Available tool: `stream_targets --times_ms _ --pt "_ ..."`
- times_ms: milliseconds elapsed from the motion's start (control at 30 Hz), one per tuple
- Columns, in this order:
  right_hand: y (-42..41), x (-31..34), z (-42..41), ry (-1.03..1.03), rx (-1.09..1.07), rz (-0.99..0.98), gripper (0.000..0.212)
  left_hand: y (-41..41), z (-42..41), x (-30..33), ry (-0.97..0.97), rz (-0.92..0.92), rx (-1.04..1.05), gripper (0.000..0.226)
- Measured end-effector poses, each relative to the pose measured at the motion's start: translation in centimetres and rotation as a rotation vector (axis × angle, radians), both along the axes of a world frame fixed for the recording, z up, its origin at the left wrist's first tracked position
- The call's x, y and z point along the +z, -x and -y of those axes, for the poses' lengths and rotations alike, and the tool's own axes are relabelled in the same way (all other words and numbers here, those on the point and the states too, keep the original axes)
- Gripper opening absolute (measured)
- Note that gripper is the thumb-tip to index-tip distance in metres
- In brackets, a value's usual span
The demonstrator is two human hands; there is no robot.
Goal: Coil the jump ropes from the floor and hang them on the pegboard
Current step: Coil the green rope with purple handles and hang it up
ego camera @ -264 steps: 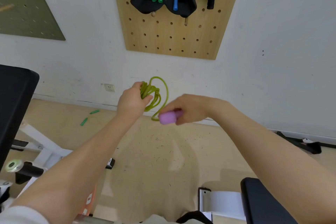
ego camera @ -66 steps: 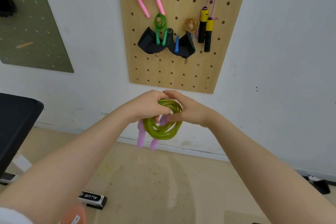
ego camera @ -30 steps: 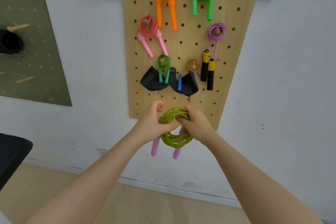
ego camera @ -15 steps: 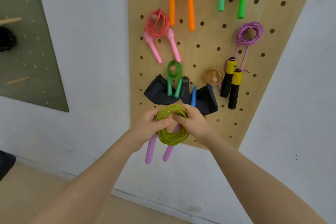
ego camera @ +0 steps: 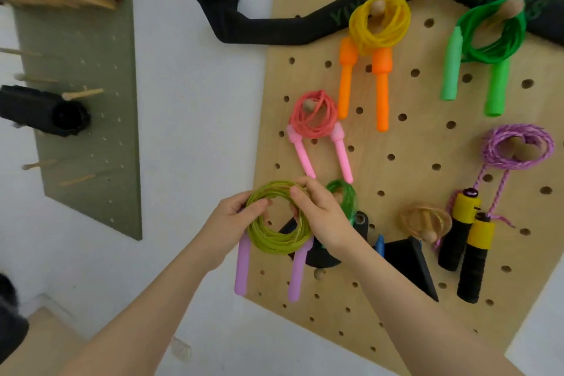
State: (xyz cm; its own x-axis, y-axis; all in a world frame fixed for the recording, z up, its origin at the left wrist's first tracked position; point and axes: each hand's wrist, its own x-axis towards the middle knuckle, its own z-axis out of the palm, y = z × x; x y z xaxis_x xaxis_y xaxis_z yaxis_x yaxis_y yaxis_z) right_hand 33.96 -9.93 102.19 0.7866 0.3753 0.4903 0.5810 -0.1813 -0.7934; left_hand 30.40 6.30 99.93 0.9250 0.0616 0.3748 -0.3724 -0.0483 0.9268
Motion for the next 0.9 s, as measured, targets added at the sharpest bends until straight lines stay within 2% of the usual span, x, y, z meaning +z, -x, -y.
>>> stream_targets --times_ms 200,467,600,767,900 --pt "-1.9 -0.9 -5.6 0.069 0.047 -0.019 0.013 -1.4 -5.9 -0.6 -0.077 -0.080 0.024 0.015" --pt "-4.8 -2.5 -18.4 0.067 0.046 -0.062 0.013 -3.5 -19.4 -1.2 -0.217 -0.128 0.044 0.013" --pt "-5.3 -3.3 -25.6 0.086 0.058 -0.086 0.010 -4.0 -26.5 -2.9 -0.233 -0.157 0.052 0.018" --pt "-6.0 -5.6 -32.7 0.102 0.075 -0.144 0.007 -4.3 -33.5 -5.3 -0.275 -0.162 0.099 0.014" --pt "-6.9 -7.4 -36.8 0.197 0.107 -0.151 0.011 -4.6 -38.0 -7.0 -0.345 -0.177 0.114 0.014"
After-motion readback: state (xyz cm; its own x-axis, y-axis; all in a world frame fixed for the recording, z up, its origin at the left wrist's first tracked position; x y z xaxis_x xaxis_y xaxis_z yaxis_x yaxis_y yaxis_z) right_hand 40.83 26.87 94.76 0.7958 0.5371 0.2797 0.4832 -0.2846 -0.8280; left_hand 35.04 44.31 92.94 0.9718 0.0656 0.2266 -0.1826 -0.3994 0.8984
